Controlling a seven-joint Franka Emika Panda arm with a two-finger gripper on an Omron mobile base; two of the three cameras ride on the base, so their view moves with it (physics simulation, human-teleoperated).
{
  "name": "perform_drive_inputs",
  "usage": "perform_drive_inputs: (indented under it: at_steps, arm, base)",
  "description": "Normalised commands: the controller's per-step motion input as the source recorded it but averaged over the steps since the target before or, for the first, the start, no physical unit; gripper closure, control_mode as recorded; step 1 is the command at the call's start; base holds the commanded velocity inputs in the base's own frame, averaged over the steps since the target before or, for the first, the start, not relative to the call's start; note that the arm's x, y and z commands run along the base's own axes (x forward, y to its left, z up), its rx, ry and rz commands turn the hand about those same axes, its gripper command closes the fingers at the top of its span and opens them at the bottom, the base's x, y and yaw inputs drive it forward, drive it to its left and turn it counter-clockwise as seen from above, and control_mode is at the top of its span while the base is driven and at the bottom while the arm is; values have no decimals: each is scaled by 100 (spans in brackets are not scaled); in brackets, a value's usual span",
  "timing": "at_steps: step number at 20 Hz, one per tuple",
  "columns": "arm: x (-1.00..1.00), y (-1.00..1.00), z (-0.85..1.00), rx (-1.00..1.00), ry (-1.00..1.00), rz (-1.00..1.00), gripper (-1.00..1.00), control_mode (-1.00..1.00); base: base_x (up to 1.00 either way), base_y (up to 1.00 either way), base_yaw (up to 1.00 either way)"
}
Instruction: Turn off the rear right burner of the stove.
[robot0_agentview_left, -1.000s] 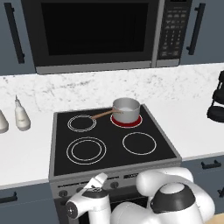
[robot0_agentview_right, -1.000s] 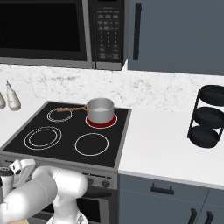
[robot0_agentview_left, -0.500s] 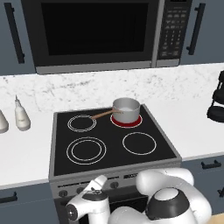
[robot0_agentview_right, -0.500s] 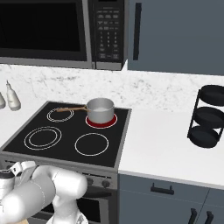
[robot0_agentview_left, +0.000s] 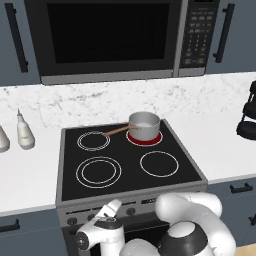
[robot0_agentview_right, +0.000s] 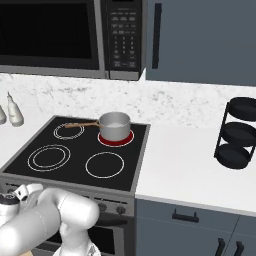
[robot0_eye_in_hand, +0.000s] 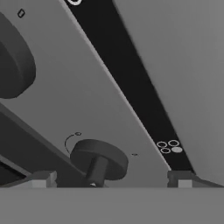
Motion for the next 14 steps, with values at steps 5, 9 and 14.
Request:
perform_drive_inputs:
  at_steps: [5, 9, 14]
  arm:
    - [0, 12, -21, 0, 0, 0, -100, -100]
    - [9, 6, 0, 0, 0, 0, -100, -100]
    - [14, 1, 0, 0, 0, 0, -100, -100]
  base:
    - [0, 0, 0]
    - [0, 0, 0]
    - [0, 0, 0]
